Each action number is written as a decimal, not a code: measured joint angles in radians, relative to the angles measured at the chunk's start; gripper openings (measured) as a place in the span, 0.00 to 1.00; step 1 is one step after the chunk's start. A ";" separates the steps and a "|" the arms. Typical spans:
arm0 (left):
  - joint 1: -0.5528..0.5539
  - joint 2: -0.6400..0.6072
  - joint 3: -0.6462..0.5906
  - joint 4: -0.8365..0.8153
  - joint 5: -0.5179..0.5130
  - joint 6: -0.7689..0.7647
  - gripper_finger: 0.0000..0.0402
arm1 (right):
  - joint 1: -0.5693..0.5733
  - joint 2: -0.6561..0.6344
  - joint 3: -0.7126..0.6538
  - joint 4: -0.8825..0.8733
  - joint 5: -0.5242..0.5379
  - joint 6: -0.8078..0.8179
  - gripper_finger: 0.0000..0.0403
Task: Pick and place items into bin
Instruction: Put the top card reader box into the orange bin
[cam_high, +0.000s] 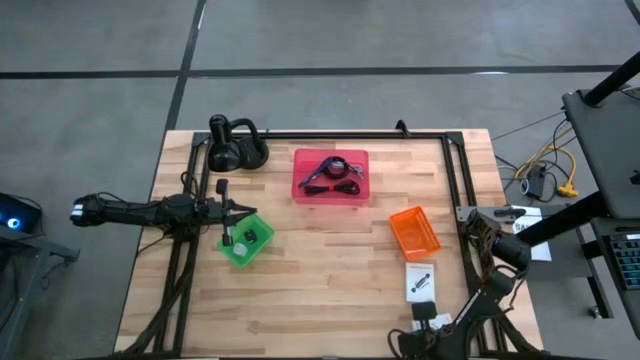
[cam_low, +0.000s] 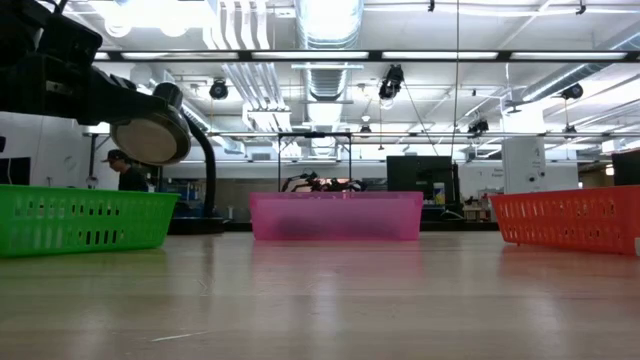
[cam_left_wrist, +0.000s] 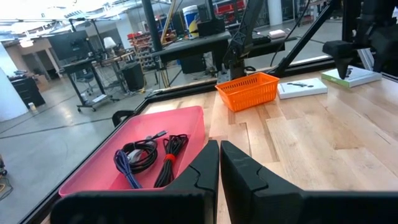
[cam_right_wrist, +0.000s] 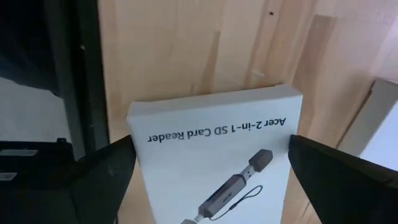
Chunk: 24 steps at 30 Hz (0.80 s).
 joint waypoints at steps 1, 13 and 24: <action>0.000 0.000 0.000 0.000 0.000 0.000 0.00 | -0.002 0.002 0.000 -0.002 -0.002 0.000 0.99; 0.000 0.001 0.000 -0.003 0.000 0.000 0.00 | -0.010 0.005 0.000 -0.007 -0.050 -0.011 0.99; 0.000 0.000 0.000 -0.004 0.000 -0.001 0.00 | -0.023 0.008 -0.001 -0.004 -0.078 0.136 0.99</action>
